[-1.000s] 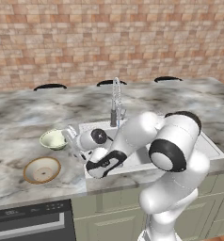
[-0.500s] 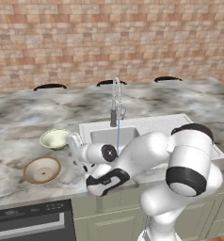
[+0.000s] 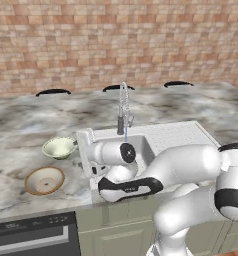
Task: Rinse each bowl for a few seconds and place them down in the sink or on the counter.
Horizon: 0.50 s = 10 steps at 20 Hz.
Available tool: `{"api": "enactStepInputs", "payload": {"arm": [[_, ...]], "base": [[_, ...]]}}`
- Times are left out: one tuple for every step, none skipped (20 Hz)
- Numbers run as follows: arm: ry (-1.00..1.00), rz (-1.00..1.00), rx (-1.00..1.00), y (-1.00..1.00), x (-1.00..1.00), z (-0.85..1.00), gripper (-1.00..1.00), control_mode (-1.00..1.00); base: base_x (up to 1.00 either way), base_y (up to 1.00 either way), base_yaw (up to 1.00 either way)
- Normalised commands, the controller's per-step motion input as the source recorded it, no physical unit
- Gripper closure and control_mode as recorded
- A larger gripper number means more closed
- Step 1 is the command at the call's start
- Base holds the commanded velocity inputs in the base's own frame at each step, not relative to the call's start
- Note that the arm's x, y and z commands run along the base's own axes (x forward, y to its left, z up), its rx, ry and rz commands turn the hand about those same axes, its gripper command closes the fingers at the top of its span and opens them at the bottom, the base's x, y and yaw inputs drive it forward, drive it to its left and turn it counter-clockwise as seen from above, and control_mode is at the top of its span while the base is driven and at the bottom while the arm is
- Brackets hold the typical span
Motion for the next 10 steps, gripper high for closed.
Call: {"api": "enactStepInputs", "payload": {"arm": [[0.15, 0.02, 0.06, -0.17, -0.10, 0.92, -1.00, -1.00], [0.16, 0.02, 0.05, -0.16, -0.10, 0.91, -1.00, -1.00], [0.17, 0.01, 0.04, -0.15, -0.12, 0.89, -1.00, -1.00], [0.19, 0.01, 0.04, -0.15, -0.15, 0.83, -1.00, -1.00], [0.21, 0.00, 0.04, -0.14, -0.17, 0.76, -1.00, -1.00], [0.24, 0.00, 0.02, -0.12, -0.17, 0.70, -1.00, -1.00], [0.26, 0.00, 0.01, -0.09, -0.16, 0.66, -1.00, -1.00], [0.28, 0.00, 0.00, -0.08, -0.12, 0.60, -1.00, -1.00], [0.29, 0.00, 0.00, -0.03, -0.09, 0.50, -1.00, -1.00], [0.29, 0.00, 0.00, 0.00, -0.07, 0.29, -1.00, -1.00]], "base": [[0.00, 0.00, 0.00], [0.00, 0.00, 0.00], [0.00, 0.00, 0.00], [0.00, 0.00, 0.00], [0.00, 0.00, 0.00], [0.00, 0.00, 0.00], [0.00, 0.00, 0.00], [0.00, 0.00, 0.00], [0.00, 0.00, 0.00], [0.00, 0.00, 0.00]]}}
